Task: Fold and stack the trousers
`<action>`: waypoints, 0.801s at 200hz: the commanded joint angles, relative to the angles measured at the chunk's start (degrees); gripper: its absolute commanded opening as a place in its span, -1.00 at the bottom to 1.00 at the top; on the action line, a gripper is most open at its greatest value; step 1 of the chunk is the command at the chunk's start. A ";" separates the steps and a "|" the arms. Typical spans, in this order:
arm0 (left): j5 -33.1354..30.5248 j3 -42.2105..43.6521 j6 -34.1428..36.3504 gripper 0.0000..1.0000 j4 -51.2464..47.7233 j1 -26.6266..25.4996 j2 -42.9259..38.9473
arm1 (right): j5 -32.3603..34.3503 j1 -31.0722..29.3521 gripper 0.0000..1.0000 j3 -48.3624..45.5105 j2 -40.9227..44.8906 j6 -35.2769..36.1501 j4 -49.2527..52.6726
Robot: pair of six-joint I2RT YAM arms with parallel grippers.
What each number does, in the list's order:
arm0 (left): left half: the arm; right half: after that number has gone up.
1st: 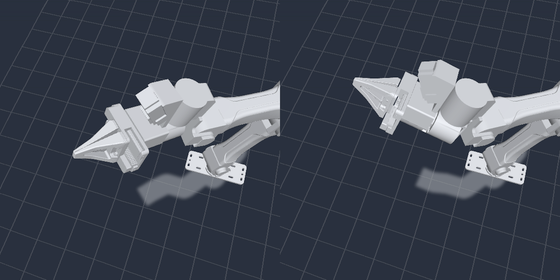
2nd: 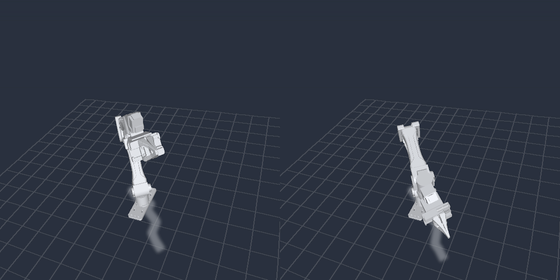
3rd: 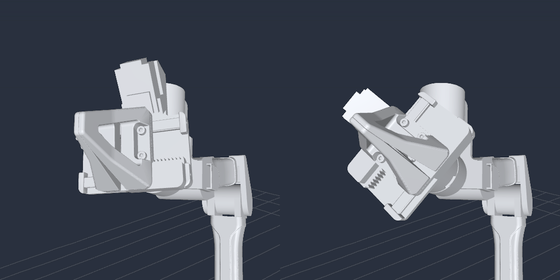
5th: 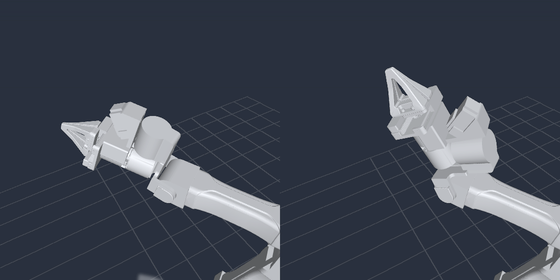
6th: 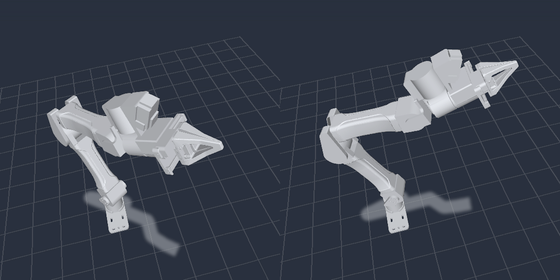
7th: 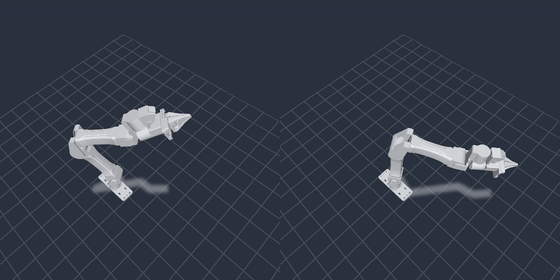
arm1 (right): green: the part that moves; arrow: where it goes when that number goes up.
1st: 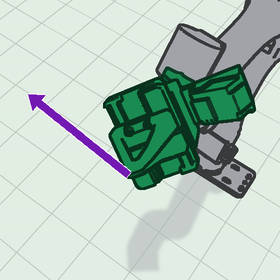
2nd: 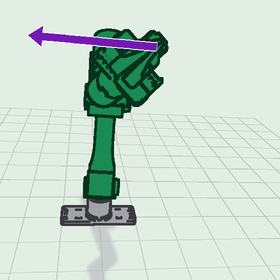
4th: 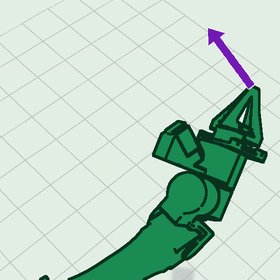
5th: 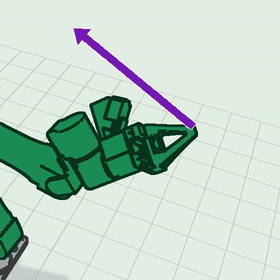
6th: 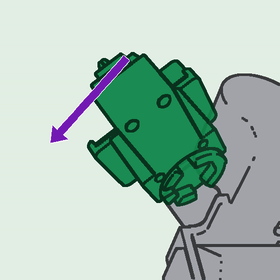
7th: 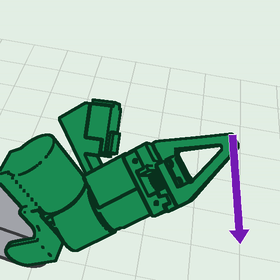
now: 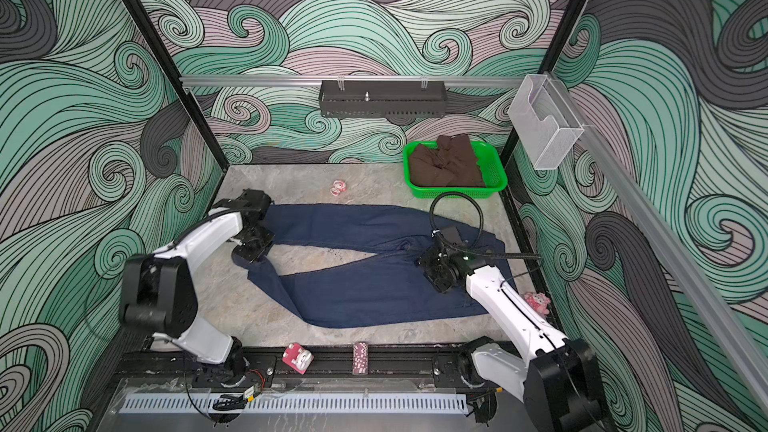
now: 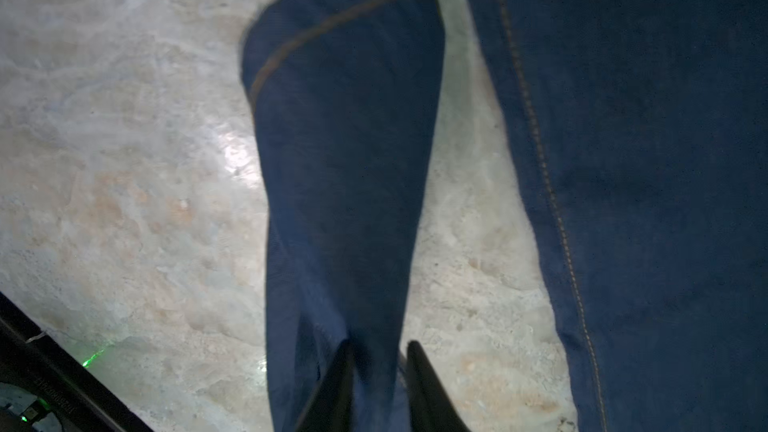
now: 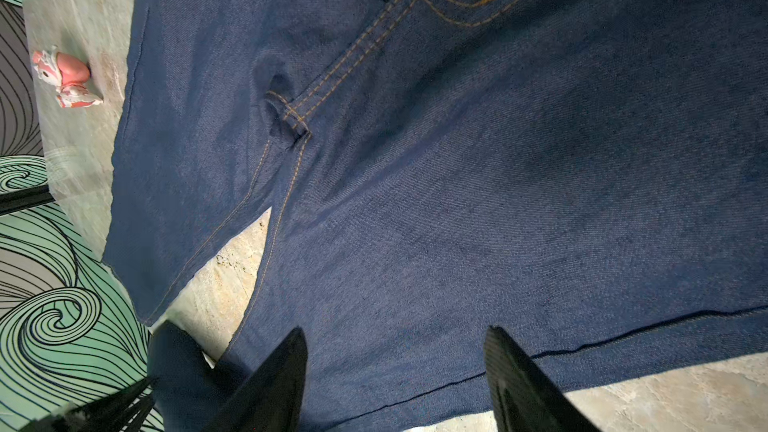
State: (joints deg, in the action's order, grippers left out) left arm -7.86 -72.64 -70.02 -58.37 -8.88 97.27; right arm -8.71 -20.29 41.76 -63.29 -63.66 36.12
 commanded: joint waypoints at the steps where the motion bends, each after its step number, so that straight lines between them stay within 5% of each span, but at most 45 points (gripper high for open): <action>1: -2.25 -11.31 -0.52 0.01 -8.58 -3.58 7.66 | 0.52 -0.30 0.38 1.26 2.35 0.20 2.37; 36: -3.96 -19.90 2.01 0.40 -13.09 -5.43 8.18 | 1.49 -0.23 0.39 1.26 4.06 0.50 3.45; 81: -0.52 0.82 6.69 0.51 -1.16 2.51 -8.85 | 1.23 -0.18 0.39 2.54 1.41 2.44 2.67; 117: 10.21 13.89 11.22 0.37 13.85 10.01 -13.14 | -0.09 -0.20 0.38 3.30 -1.98 2.68 0.80; 160: 14.46 14.23 16.97 0.03 21.38 12.89 -6.76 | -0.15 -0.19 0.38 4.89 -3.98 3.75 0.65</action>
State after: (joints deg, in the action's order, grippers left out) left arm 2.31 -56.86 -57.89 -44.58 2.72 87.18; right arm -9.02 -20.32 44.69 -66.78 -61.23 36.93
